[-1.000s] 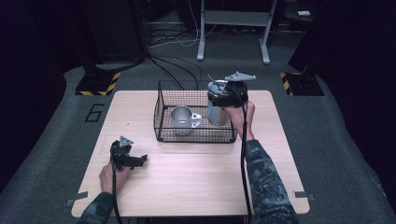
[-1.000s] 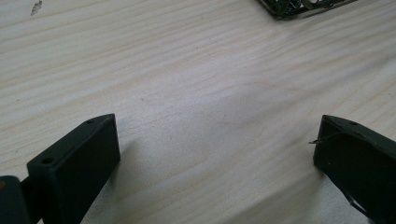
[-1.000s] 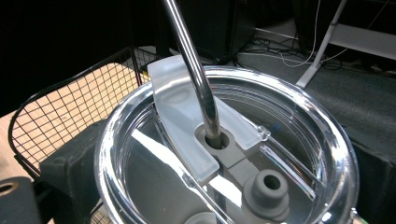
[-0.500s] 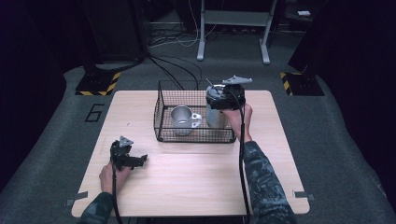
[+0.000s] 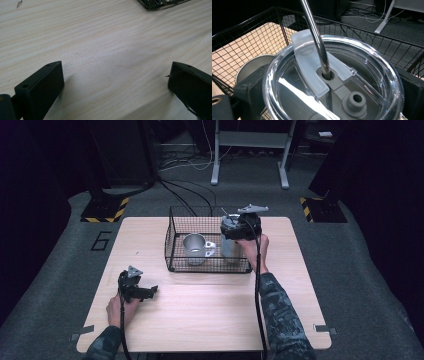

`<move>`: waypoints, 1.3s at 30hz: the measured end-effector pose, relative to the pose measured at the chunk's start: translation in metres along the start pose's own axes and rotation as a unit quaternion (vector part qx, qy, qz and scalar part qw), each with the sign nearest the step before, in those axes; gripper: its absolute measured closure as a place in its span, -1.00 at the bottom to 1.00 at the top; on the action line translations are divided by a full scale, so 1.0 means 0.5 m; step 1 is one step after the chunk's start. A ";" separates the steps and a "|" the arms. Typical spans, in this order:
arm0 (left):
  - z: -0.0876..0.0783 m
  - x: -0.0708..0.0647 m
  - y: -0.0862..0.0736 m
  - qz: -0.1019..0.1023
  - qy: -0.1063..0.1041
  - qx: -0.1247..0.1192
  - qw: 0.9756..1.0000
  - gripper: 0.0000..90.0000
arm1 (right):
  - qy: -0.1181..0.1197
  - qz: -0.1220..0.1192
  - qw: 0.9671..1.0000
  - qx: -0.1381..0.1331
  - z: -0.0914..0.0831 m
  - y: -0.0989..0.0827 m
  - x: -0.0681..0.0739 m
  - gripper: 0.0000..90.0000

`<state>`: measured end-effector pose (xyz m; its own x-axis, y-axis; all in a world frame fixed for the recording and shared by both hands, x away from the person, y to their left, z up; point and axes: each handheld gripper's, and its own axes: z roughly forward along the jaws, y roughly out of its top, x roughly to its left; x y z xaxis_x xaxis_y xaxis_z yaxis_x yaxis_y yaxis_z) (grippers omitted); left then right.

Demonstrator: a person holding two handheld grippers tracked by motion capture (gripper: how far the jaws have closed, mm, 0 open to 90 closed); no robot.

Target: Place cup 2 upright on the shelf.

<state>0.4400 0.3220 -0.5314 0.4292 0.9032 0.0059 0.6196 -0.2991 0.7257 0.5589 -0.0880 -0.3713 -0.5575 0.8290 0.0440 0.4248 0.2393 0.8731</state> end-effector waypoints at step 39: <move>-0.001 0.001 0.001 0.002 -0.001 0.006 1.000 -0.99 | -0.003 0.008 0.999 0.037 0.047 -0.032 -0.007 -0.92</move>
<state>0.4400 0.3224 -0.5306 0.4333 0.9012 0.0067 0.6252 -0.3059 0.7180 0.5710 -0.0829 -0.3970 -0.5455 0.8363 0.0545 0.4849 0.2619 0.8344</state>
